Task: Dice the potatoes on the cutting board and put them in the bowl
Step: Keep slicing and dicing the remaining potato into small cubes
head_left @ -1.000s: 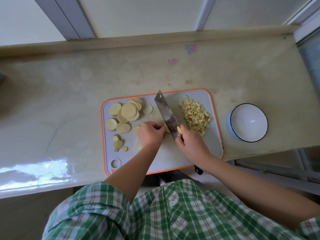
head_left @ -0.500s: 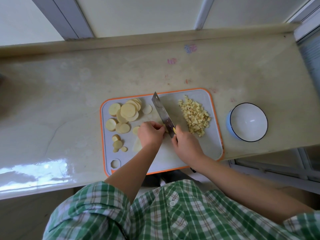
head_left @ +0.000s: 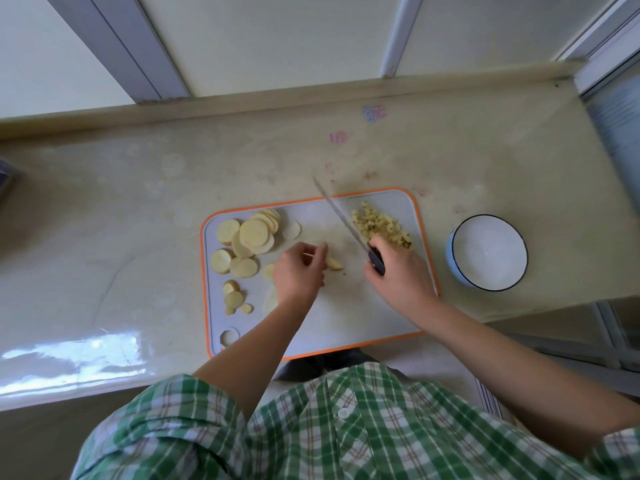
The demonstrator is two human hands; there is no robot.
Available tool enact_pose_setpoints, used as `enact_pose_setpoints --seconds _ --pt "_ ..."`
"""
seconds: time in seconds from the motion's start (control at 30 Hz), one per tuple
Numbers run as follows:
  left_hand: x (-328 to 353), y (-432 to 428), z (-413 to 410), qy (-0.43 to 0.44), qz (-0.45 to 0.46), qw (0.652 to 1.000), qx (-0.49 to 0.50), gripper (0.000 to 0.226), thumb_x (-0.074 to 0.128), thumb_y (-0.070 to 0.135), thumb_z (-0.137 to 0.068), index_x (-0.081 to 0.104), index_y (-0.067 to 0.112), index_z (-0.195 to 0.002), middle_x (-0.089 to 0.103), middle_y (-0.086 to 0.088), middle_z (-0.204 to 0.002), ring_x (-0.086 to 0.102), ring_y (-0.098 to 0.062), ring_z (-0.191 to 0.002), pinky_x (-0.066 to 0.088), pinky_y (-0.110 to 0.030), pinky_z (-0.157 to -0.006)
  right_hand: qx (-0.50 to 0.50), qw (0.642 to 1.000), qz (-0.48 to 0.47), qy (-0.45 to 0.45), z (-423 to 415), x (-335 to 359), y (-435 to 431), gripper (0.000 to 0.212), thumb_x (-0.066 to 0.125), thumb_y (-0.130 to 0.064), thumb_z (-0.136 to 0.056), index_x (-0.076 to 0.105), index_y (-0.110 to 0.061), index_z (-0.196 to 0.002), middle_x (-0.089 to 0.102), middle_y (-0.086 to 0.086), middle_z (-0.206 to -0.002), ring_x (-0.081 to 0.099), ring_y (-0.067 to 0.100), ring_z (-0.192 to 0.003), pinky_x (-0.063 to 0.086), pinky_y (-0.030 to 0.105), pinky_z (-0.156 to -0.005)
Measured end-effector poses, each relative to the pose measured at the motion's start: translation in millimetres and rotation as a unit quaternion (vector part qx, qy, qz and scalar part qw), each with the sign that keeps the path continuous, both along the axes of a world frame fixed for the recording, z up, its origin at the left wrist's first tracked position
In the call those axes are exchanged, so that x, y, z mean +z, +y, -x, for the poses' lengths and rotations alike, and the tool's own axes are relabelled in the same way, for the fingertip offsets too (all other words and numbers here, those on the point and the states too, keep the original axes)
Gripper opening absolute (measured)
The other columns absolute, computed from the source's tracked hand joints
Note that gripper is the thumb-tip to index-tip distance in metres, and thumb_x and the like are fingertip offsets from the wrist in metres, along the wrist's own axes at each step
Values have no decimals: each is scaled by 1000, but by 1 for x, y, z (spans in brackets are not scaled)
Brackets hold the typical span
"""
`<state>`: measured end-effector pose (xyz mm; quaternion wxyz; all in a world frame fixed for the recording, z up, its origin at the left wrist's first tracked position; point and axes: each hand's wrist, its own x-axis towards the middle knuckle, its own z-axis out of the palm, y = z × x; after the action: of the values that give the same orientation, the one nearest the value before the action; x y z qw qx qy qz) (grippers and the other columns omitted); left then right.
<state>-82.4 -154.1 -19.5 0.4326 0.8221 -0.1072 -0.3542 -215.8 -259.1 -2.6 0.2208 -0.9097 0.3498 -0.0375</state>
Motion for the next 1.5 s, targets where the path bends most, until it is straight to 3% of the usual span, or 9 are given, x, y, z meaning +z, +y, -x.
enact_pose_setpoints --seconds 0.17,0.4,0.53,0.7,0.87,1.0,1.23,1.4,1.5 --pt "19 -6 -10 110 46 993 13 45 45 45 -97 60 4 -90 69 -19 -67 58 -25 -49 41 -27 -41 106 994 38 15 6 -2 20 47 66 -15 -82 53 -21 -126 68 6 -84 66 32 -69 42 31 -52" --pt "21 8 -6 54 6 997 46 26 37 12 -91 52 0 -74 61 -17 -53 46 -22 -36 37 -25 -43 212 969 -94 82 1 -2 20 64 23 -61 -83 0 -59 -143 66 -1 -101 63 30 -87 48 37 -66" --pt "18 14 -8 54 21 995 78 32 35 12 -91 58 -9 -82 59 -13 -49 47 -21 -35 37 -24 -39 201 955 -147 158 -12 -4 16 70 32 -64 -93 -4 -46 -150 40 -10 -65 59 28 -76 34 32 -58" --pt "23 14 -4 33 26 994 103 29 34 14 -93 56 -4 -87 60 -13 -53 49 -17 -36 38 -25 -39 166 951 -228 127 -14 -5 9 104 54 -71 -80 -28 -50 -140 67 15 -93 66 30 -81 55 40 -69" --pt "32 -1 3 15 88 987 134 35 33 24 -96 56 3 -82 63 -15 -57 55 -19 -45 43 -28 -44 117 965 -236 7 -7 -2 4 83 54 -18 -88 6 -41 -151 64 15 -99 59 25 -71 49 44 -67" --pt "25 -8 5 2 92 989 113 48 33 37 -98 61 2 -82 64 -13 -60 57 -19 -50 40 -32 -51 78 961 -262 -36 3 4 -6 63 53 -20 -84 30 -38 -141 61 19 -114 62 32 -91 50 49 -79" --pt "19 -7 8 -37 81 992 91 66 30 54 -94 60 8 -58 61 -7 -49 59 -24 -52 51 -41 -64 84 961 -262 -39 16 -3 -2 39 56 -19 -88 42 -34 -121 62 7 -84 56 20 -62 46 42 -59" --pt "13 -12 1 -155 102 979 -89 30 43 40 -90 60 17 -80 61 3 -73 58 -17 -71 45 -35 -64 -31 948 -295 -117 25 1 -10 26 59 -23 -94 50 -25 -118 59 -7 -81 55 2 -64 39 20 -58" --pt "0 -30 -2 -266 -31 932 -243 25 62 25 -84 61 19 -109 60 -2 -101 56 -19 -96 45 -34 -80 -127 934 -297 -153 28 0 -20 27 60 -24 -92 51 -21 -118 58 -15 -81 53 -3 -65 40 21 -63"
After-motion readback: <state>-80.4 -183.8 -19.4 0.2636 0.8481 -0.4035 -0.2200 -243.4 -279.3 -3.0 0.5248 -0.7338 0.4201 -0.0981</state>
